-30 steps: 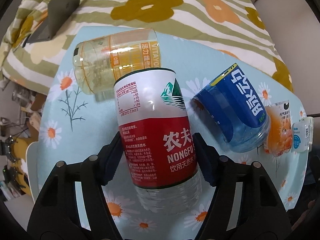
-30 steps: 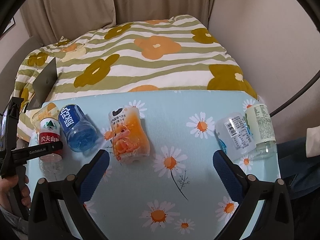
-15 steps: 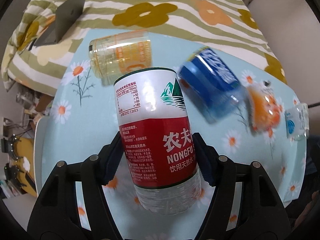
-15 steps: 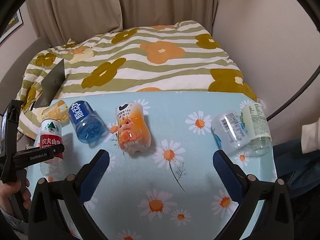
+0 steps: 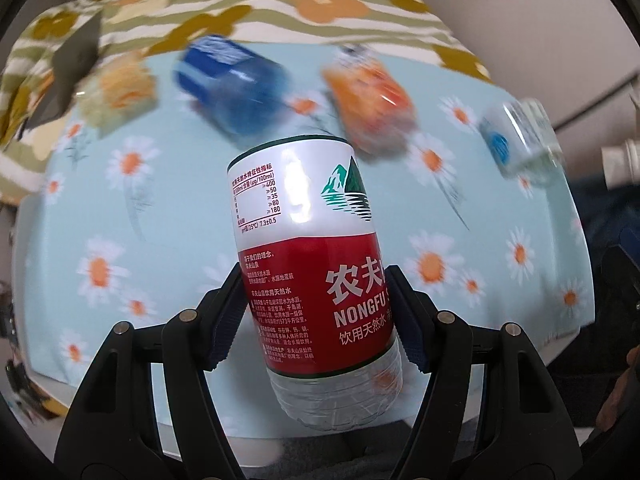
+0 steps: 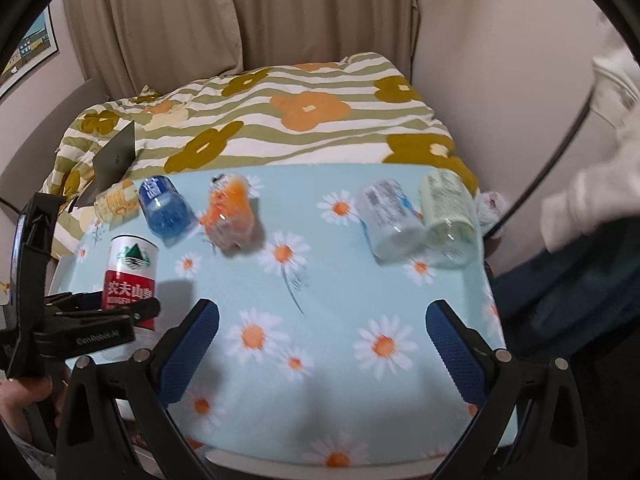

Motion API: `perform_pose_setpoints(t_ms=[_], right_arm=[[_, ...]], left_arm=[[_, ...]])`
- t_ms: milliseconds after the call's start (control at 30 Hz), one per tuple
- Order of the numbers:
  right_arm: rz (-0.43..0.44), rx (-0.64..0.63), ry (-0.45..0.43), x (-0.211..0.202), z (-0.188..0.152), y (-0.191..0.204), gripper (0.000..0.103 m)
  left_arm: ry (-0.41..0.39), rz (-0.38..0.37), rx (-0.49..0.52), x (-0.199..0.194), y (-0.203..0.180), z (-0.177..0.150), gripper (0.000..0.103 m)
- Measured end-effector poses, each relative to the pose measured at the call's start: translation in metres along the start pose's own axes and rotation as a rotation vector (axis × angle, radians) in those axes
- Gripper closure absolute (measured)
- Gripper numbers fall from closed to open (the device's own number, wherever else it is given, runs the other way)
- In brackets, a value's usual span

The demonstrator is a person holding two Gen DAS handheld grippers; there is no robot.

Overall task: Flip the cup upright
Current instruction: 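Lift the cup with the right tool and rotate it open end up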

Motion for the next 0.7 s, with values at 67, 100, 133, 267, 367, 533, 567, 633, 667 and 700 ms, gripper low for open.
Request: perform_pose_setpoints(t_ms=[67,100,133,267,367,533,567,633,667,700], right_arm=[[-0.009,0.003,0.001,-0.004,-0.008,-0.01,0.0],[-0.014,0.004,0.004,-0.005,-0.013,-0.015,0.0],[-0.018,0.006,0.009,-0.006,-0.017,-0.019,0.0],[-0.026,0.026,0.028,-0.005,-0.031,-0.036,0.0],[-0.025,0.04,0.034,-0.005,-0.037,-0.043,0.0],[-0.024,0.057,0.037,-0.004,-0.043,-0.053,0.0],[-0.022,0.062,0.038,-0.005,-0.044,-0.054,0.0],[-0.019,0.067,0.038,-0.005,-0.046,-0.055,0.0],[-0.018,0.067,0.037,-0.006,-0.047,-0.055,0.0],[-0.018,0.066,0.037,-0.006,-0.047,-0.055,0.0]], left_arm=[[0.007,-0.014,0.027,0.006,-0.016,-0.007,0.031],[0.012,-0.02,0.038,0.009,-0.024,-0.01,0.031],[0.016,-0.025,0.046,0.012,-0.029,-0.013,0.031],[0.042,-0.032,0.078,0.024,-0.045,-0.023,0.031],[0.049,-0.024,0.106,0.029,-0.05,-0.027,0.031],[0.053,-0.019,0.112,0.032,-0.055,-0.029,0.031],[0.051,-0.017,0.113,0.031,-0.055,-0.03,0.03],[0.048,-0.011,0.12,0.032,-0.054,-0.028,0.028],[0.047,-0.004,0.126,0.032,-0.054,-0.028,0.026],[0.044,0.009,0.133,0.033,-0.055,-0.027,0.016]])
Point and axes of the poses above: each gripper's, at about its wrist camera, not at the fingertips, and x roughly the way its jaws point, y to its left, z to its top, the point moved 5 cm from there along x, roughly the way its jaws point, and after that the axes turned 10 degrees about -y, right-handed, at the moved point
